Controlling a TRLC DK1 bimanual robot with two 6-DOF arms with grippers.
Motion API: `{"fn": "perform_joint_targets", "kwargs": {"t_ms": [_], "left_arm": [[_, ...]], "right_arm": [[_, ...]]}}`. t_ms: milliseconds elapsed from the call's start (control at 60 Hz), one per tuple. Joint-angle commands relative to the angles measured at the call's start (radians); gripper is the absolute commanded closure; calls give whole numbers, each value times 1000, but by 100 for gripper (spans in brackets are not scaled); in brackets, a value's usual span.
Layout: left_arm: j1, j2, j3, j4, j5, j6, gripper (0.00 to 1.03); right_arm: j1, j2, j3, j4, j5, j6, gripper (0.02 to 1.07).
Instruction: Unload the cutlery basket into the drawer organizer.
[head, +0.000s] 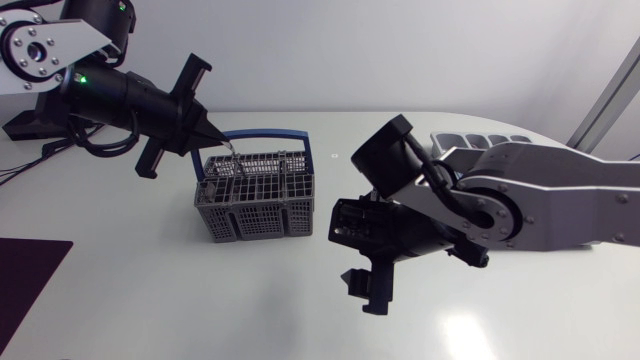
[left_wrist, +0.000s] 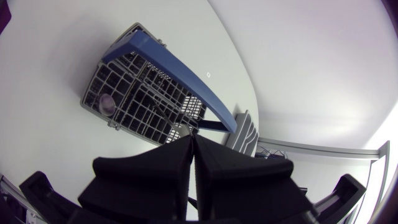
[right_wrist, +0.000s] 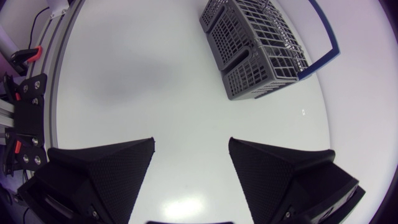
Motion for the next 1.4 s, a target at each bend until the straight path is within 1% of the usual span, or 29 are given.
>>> {"fn": "perform_joint_targets", "kwargs": {"t_ms": [0,283,417,450,500,633,767,933,983,1000,1067,1117,1133,1300,1383], "left_arm": [[12,-29,-24,4,17,-32,99],[36,-115,-44,4,70,-37,99],[38,-131,-59,-4,134,-49,99],[38,-130,-64,-8,162,-54,99],[38,-127,-66,-11,177,-55,99],[29,-105,-72,-31,251,-75,99],[16,-67,-66,-50,355,-95,99],[4,-10,-49,-74,453,-121,99],[2,3,-38,-88,476,-121,99],[2,13,-30,-99,496,-121,99],[-1,23,-15,-114,524,-121,99],[-4,25,-10,-117,536,-126,99],[-4,27,-7,-117,551,-130,99],[-17,40,10,-119,588,-138,99],[-22,43,14,-119,599,-140,99]], "right_arm": [[8,-21,-18,-1,6,30,21],[14,-76,3,6,5,67,21],[16,-91,32,15,-3,105,21],[19,-99,37,32,-3,118,21],[27,-102,43,51,-3,128,21],[51,-104,60,94,-3,162,21],[73,-104,77,144,3,182,21],[76,-97,87,204,11,191,21],[76,-96,87,223,17,191,22],[76,-96,89,233,18,191,25],[76,-90,97,253,22,193,29],[76,-79,104,261,22,193,30],[76,-76,107,264,22,193,30],[74,-36,149,275,14,188,36],[74,-10,164,281,5,188,43]]}}
